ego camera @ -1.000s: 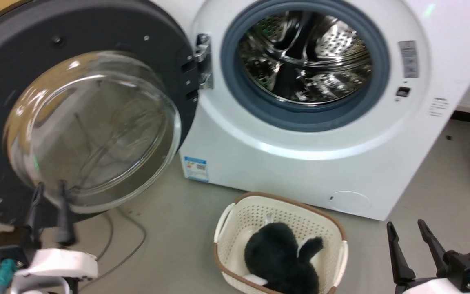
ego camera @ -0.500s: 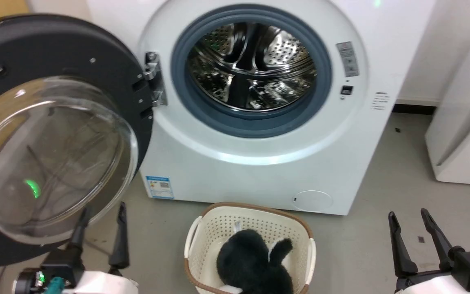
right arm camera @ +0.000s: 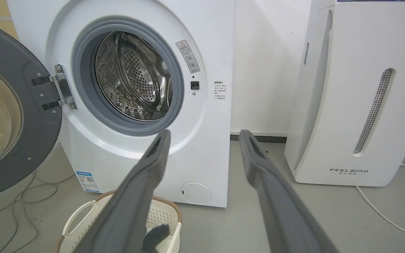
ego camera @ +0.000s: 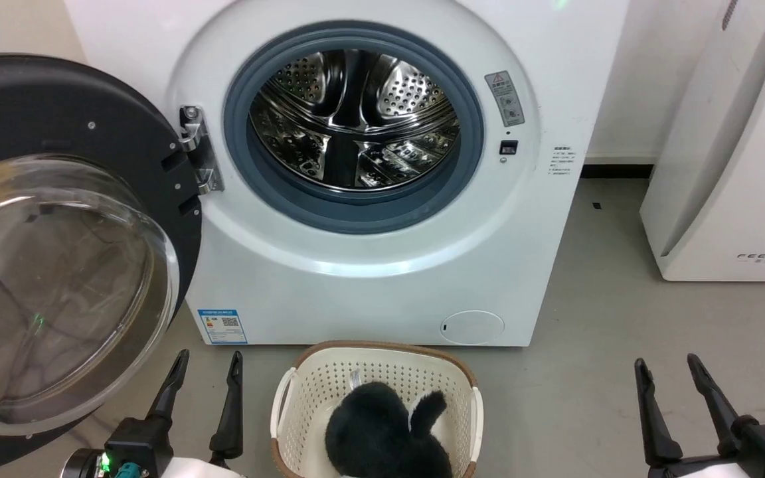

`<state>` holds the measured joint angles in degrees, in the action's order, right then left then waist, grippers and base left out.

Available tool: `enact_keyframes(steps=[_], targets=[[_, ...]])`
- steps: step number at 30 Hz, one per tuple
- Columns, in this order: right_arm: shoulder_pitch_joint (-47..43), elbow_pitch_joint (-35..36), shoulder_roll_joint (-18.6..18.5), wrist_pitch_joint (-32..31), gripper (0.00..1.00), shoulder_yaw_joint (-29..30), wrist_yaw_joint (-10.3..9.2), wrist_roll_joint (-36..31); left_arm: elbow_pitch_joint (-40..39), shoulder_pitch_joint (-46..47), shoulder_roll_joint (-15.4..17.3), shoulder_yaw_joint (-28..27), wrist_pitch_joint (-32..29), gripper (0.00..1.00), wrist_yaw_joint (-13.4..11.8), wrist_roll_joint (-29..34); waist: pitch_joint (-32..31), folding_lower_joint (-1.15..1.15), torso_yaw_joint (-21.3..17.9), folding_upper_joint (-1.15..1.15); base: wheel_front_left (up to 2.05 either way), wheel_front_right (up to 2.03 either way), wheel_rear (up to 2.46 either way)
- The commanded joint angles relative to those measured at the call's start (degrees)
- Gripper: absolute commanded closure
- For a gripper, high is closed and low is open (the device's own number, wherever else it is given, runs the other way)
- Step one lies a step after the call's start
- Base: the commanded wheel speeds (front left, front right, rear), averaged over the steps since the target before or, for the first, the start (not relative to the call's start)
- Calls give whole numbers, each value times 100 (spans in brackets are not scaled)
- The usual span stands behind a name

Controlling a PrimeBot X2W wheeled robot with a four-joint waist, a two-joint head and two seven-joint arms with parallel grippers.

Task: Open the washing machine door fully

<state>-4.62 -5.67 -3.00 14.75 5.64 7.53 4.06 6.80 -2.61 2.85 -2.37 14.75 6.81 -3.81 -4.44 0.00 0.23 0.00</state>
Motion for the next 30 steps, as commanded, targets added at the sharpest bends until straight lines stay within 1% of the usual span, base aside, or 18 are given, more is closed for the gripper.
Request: enact_keyframes(steps=[1, 4, 5, 30], targets=[[-119, 28, 13, 25, 0, 16, -4, 17, -3, -101, 5, 18, 25, 0, -32, -52, -5, 0, -21, 0, 0, 0, 0], [-145, 18, 13, 25, 0, 23, -4, 26, 22, -107, 4, 57, 25, 0, -52, -48, -13, 0, -51, 0, 0, 0, 0], [-84, -2, 0, -3, 100, 14, 0, 4, 23, -14, -2, 45, -5, 100, -32, -34, -12, 0, -51, 0, 0, 0, 0], [22, 106, 2, -283, 100, -97, -1, -74, -110, 41, -2, 77, -289, 100, -155, 45, 76, 0, -47, 0, 0, 0, 0]])
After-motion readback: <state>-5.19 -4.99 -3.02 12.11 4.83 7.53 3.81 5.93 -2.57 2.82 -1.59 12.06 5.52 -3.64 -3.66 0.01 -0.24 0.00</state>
